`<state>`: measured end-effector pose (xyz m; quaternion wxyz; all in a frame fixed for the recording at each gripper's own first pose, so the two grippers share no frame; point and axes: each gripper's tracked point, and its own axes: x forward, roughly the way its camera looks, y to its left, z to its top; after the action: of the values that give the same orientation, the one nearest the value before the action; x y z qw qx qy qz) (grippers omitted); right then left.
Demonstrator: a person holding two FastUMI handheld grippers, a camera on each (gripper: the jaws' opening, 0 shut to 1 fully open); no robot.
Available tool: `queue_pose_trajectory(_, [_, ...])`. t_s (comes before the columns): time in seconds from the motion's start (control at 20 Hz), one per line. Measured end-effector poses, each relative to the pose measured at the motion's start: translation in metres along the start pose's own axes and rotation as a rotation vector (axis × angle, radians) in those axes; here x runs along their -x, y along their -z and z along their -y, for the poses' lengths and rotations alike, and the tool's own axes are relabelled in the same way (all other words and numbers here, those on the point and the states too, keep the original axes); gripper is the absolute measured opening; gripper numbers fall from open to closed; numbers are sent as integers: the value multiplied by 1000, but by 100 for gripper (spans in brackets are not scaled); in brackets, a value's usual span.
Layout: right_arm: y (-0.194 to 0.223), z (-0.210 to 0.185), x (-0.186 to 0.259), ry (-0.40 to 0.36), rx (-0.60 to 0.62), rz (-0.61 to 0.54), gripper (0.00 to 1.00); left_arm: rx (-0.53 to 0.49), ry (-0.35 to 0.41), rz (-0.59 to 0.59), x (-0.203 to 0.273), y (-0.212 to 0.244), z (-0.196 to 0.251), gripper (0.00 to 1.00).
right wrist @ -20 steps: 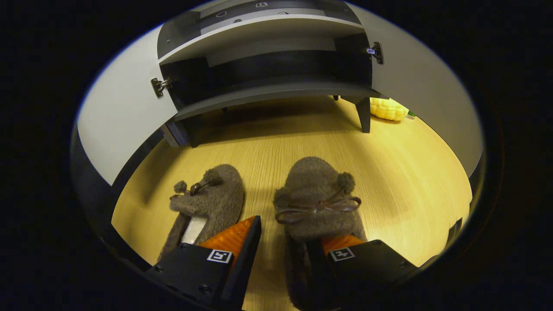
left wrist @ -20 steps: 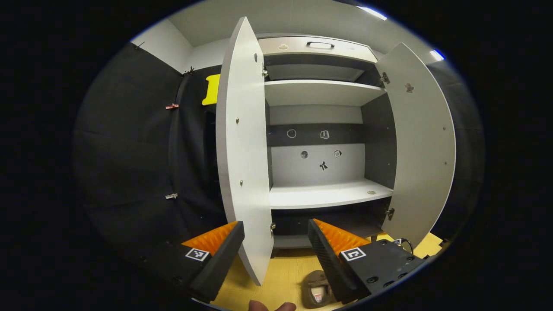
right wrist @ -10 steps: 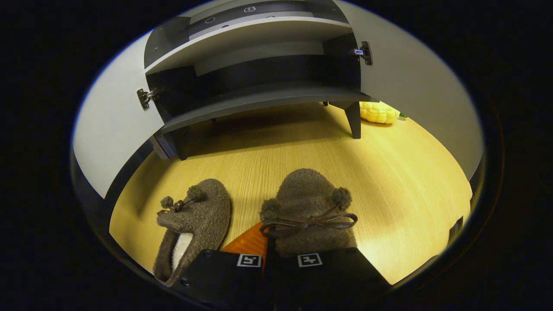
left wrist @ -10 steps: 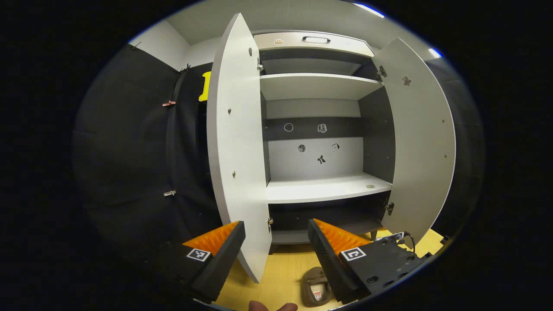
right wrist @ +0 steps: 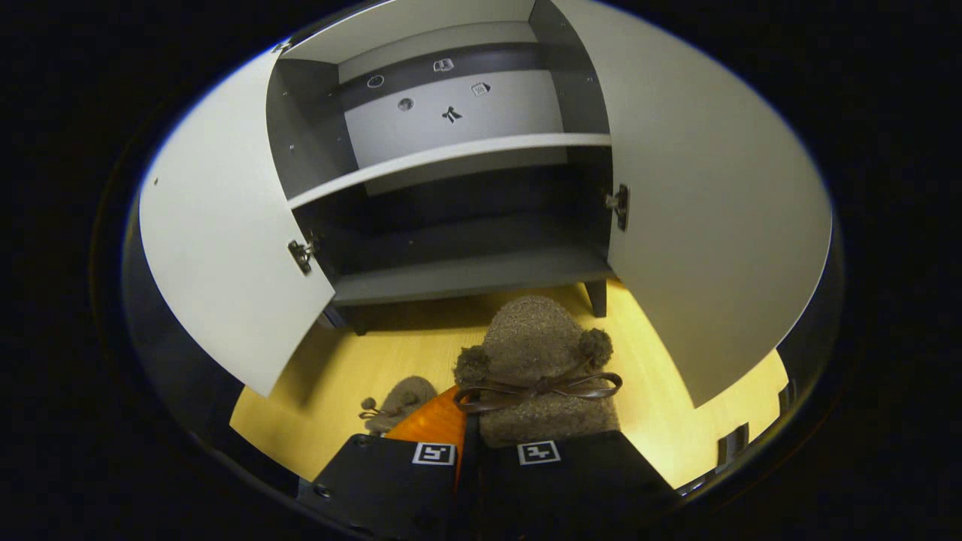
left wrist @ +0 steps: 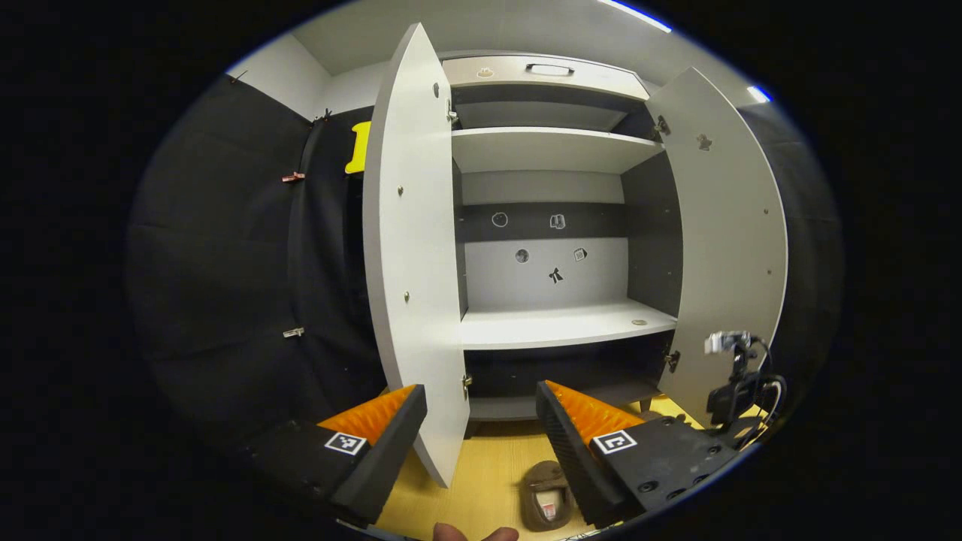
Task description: Grab one shoe with the right hand and put it into the shoe cabinet, grab the other shoe with the left hand and put it into the shoe cabinet; then close the right door with the right hand and the left door with the left hand.
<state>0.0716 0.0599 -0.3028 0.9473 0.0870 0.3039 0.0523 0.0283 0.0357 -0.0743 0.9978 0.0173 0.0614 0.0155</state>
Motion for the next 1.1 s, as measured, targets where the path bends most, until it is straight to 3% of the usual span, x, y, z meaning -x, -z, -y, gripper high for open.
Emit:
queue_pose_trajectory(0.3, [-106, -23, 33, -29, 13, 86, 16, 33, 28, 10, 0, -5, 12, 94])
queue_pose_trajectory(0.5, [-180, -32, 32, -21, 42, 162, 16, 15, 42, 10, 1, -5, 19, 94])
queue_pose_trajectory(0.85, [-286, -56, -23, -95, 12, 244, 15, 22, 52, 3, 2, -3, 28, 94])
queue_pose_trajectory(1.1, [-333, -62, -85, -89, 47, 294, 15, 40, 70, 11, 9, -1, 42, 94])
